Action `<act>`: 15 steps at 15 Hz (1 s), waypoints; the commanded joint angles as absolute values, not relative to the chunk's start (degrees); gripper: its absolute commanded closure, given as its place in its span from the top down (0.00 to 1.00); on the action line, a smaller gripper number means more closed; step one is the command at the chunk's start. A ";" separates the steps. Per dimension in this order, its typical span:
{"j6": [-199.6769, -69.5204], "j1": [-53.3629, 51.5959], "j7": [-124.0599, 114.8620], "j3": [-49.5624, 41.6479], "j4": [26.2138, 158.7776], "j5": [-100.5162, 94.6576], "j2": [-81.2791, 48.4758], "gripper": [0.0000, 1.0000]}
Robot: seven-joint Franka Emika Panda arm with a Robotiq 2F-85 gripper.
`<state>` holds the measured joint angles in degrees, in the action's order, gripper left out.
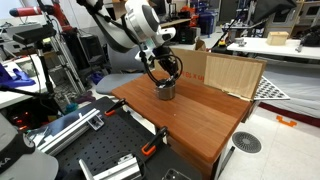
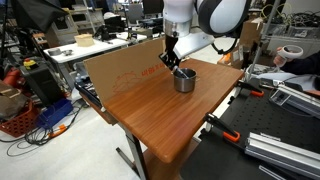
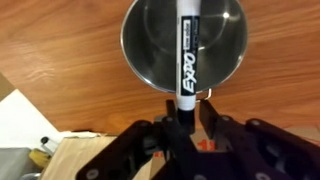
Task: Place the marker in the pot
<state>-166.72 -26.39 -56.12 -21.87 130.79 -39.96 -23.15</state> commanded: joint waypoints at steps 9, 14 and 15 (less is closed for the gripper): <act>-167.02 -23.56 -54.05 -19.39 132.15 -36.65 -22.35 1.00; -164.82 -18.54 -46.15 -12.56 134.97 -28.88 -19.30 1.00; -164.42 -16.98 -43.74 -10.62 135.61 -26.43 -18.41 1.00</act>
